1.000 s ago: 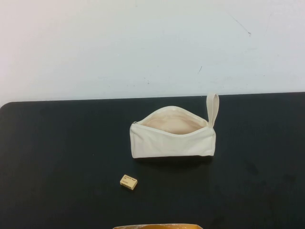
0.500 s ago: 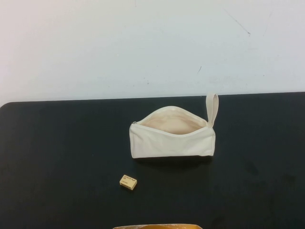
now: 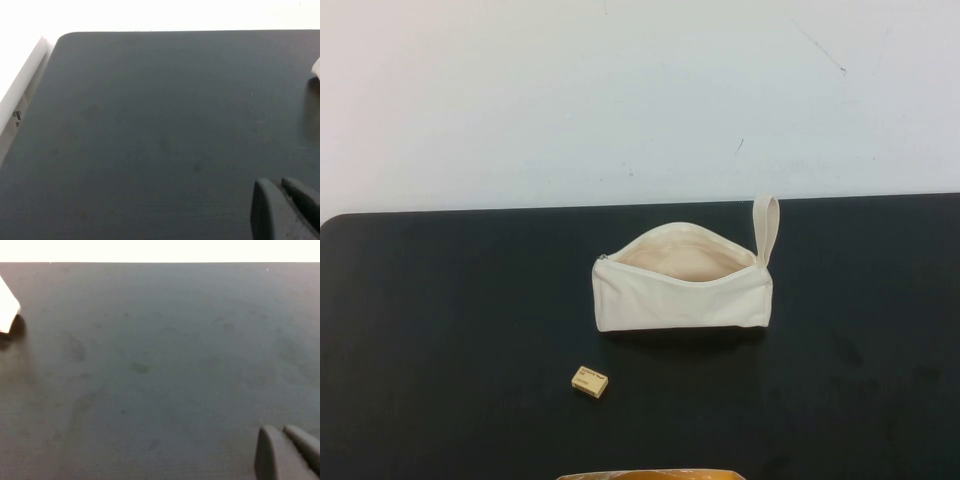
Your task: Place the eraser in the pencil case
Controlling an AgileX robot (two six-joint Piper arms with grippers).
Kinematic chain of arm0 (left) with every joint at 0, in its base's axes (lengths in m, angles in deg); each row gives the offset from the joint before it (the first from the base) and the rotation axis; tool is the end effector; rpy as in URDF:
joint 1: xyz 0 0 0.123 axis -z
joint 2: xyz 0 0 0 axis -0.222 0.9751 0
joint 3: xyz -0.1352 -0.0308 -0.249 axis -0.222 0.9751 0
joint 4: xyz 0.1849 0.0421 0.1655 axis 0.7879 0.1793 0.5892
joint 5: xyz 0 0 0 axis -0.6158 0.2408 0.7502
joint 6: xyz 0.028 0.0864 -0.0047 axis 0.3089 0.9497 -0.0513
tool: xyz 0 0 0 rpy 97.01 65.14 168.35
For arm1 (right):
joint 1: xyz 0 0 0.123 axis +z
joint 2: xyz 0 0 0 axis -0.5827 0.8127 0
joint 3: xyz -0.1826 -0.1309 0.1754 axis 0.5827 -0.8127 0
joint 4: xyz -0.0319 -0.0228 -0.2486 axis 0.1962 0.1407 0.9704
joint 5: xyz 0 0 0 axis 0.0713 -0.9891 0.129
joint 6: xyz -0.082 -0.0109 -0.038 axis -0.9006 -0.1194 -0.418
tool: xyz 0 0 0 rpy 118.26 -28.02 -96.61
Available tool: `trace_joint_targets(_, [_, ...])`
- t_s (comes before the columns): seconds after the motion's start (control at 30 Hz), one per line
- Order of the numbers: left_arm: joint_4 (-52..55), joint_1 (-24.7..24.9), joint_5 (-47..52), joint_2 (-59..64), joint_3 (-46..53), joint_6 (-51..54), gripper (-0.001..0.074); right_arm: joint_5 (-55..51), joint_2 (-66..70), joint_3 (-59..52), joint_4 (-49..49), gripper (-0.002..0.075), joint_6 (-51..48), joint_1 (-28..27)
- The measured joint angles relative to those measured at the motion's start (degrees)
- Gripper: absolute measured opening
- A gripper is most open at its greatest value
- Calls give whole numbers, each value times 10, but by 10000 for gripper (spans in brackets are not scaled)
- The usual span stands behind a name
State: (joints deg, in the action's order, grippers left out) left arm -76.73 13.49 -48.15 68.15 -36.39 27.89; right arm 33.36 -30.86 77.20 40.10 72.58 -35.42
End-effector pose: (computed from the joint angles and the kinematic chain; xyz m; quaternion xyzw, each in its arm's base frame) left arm 0.0534 -0.0051 0.1767 -0.0092 0.7920 -0.0452 0.6088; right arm 0.0533 -0.0040 0.1737 -0.0001 0.7964 -0.0267 0.6042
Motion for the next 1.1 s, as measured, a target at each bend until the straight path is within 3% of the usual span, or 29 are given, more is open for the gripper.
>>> trace_joint_targets(0.33, [-12,0,-3,0,0,-3,-2,0,0,0,0,-1,0,0])
trace_joint_targets(0.43, [-104,0,-16,0,3,-48,-3,0,0,0,0,-1,0,0])
trace_joint_targets(0.57, [-309,0,-47,0,3,-118,-2,0,0,0,0,-1,0,0])
trace_joint_targets(0.67, [-383,0,-69,0,3,-122,-2,0,0,0,0,-1,0,0])
trace_joint_targets(0.9, [-418,0,-97,0,3,-111,-2,0,0,0,0,-1,0,0])
trace_joint_targets(1.1, [-396,1,-26,16,-87,6,-2,0,0,0,0,-1,0,0])
